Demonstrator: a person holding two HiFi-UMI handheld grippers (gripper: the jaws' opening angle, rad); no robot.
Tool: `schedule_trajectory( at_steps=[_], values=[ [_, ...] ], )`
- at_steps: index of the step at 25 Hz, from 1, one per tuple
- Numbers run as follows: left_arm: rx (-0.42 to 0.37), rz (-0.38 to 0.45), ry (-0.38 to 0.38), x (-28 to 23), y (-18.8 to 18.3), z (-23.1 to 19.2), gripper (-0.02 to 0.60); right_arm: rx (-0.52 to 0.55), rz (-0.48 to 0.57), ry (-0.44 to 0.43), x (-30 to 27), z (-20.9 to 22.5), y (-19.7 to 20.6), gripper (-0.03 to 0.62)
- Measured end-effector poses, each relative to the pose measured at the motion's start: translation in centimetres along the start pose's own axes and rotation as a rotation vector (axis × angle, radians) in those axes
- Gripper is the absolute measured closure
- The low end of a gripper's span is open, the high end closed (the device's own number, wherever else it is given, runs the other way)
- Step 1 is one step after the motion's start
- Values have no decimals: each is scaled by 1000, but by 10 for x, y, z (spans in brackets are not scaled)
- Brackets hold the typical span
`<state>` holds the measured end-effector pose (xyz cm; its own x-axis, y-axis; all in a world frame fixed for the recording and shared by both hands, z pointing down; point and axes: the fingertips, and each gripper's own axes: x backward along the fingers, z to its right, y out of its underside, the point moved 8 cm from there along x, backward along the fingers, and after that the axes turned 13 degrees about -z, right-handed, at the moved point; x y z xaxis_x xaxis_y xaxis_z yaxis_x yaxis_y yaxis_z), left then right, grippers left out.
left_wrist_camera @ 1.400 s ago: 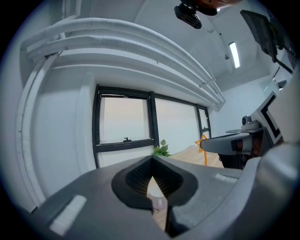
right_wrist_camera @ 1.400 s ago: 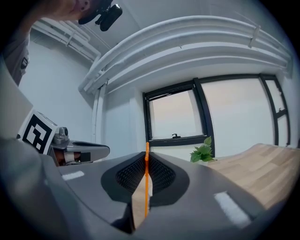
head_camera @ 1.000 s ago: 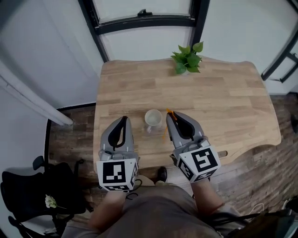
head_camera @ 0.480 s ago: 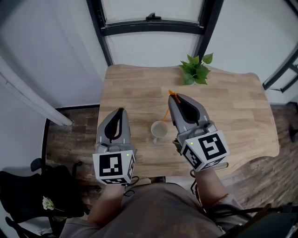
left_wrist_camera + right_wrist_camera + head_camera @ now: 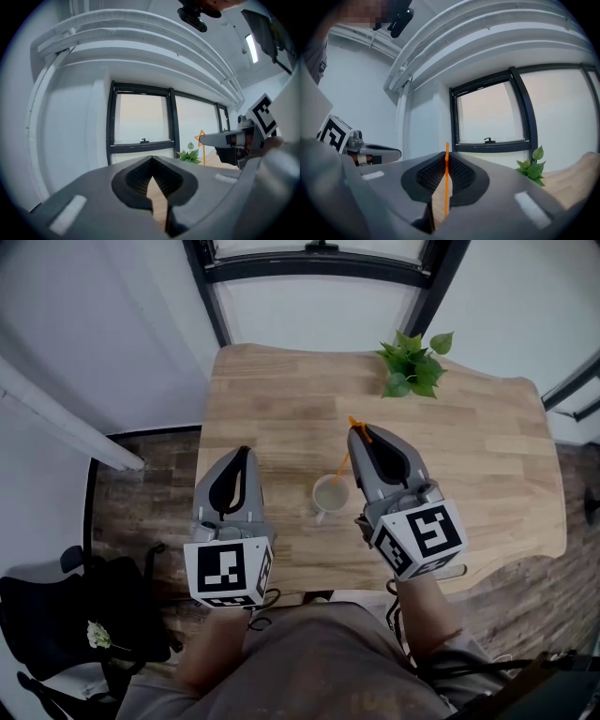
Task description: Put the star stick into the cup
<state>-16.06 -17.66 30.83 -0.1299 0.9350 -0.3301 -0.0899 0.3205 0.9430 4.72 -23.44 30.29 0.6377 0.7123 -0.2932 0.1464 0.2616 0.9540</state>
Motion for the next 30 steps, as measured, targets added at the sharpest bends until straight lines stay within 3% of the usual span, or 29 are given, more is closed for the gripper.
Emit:
schedule_trajectory(
  at_steps=[17, 30],
  values=[
    [6, -142, 33, -25, 39, -1, 581, -140, -164, 0, -26, 9, 87, 549],
    [7, -154, 51, -35, 40, 2, 581, -117, -163, -9, -31, 15, 89, 542]
  ],
)
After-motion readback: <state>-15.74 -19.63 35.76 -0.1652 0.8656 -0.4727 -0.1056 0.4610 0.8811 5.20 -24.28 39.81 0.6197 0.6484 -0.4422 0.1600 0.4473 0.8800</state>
